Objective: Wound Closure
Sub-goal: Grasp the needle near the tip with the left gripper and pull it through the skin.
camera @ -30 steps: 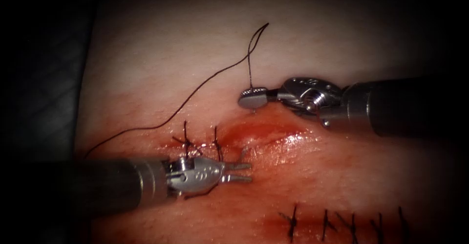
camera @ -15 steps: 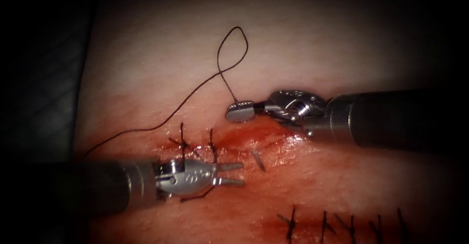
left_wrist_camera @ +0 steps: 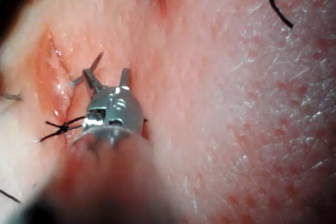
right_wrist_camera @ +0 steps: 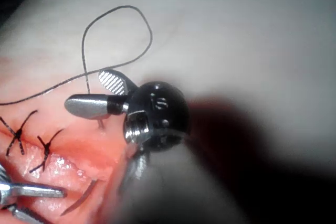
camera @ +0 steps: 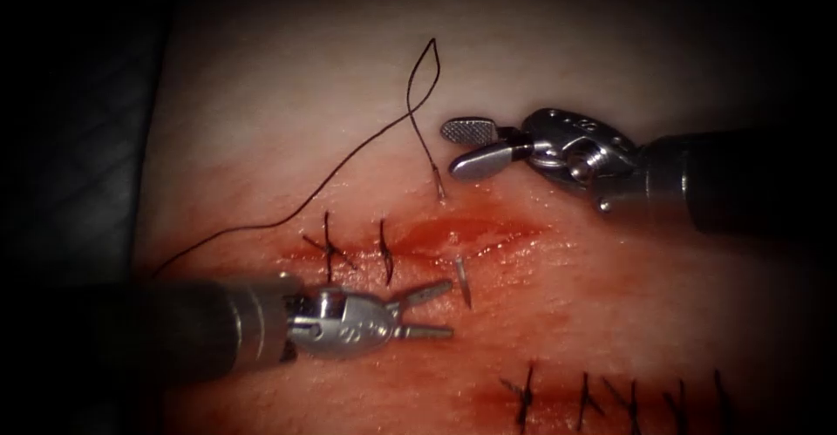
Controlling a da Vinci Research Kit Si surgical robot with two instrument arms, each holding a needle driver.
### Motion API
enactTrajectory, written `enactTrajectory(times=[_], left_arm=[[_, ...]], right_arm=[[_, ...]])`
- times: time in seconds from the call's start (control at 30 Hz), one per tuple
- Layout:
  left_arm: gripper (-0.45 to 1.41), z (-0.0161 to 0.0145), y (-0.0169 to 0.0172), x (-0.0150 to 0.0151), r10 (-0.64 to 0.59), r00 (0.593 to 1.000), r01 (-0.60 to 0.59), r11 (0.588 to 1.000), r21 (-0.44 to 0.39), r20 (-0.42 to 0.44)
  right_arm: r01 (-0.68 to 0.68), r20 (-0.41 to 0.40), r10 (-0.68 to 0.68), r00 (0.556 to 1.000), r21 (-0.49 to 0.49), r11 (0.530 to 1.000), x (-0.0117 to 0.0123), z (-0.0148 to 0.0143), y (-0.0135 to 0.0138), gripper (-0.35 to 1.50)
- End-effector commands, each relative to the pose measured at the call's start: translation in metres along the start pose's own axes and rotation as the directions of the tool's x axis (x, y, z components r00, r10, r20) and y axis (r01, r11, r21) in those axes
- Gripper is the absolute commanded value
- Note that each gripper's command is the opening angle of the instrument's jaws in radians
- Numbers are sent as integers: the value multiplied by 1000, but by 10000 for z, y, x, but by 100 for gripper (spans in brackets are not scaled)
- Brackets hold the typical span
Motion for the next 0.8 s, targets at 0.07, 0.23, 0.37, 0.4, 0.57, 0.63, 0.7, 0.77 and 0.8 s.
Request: enactTrajectory(times=[0.07,0.23,0.37,0.4,0.57,0.63,0.7,0.77,0.8], left_arm=[[22,11,-1,-4,24,1000,-24,1000,2,0],[20,27,-12,-10,48,999,-48,999,8,4],[20,36,-20,-20,58,998,-58,998,12,7],[20,37,-21,-22,64,998,-64,998,13,7],[17,39,-23,-36,104,994,-104,994,23,20],[17,41,-23,-37,120,992,-121,992,44,23],[14,44,-22,-36,158,987,-159,983,86,21],[2,46,-21,-35,180,983,-181,978,100,26],[-8,46,-21,-34,185,982,-187,977,104,31]], right_arm=[[11,-14,-11,1000,-17,1000,-3,-3,11,128],[31,-20,-32,999,-41,999,-7,-10,16,125],[44,-21,-45,999,-54,998,-17,-14,20,120],[45,-21,-46,999,-54,998,-18,-15,21,120],[47,-34,-50,998,-78,996,-17,-17,24,120],[47,-37,-50,998,-79,996,-17,-18,25,118],[46,-46,-50,998,-78,996,-16,-18,26,118],[46,-54,-50,997,-75,996,-16,-19,26,116],[46,-53,-50,997,-74,996,-16,-20,26,116]])
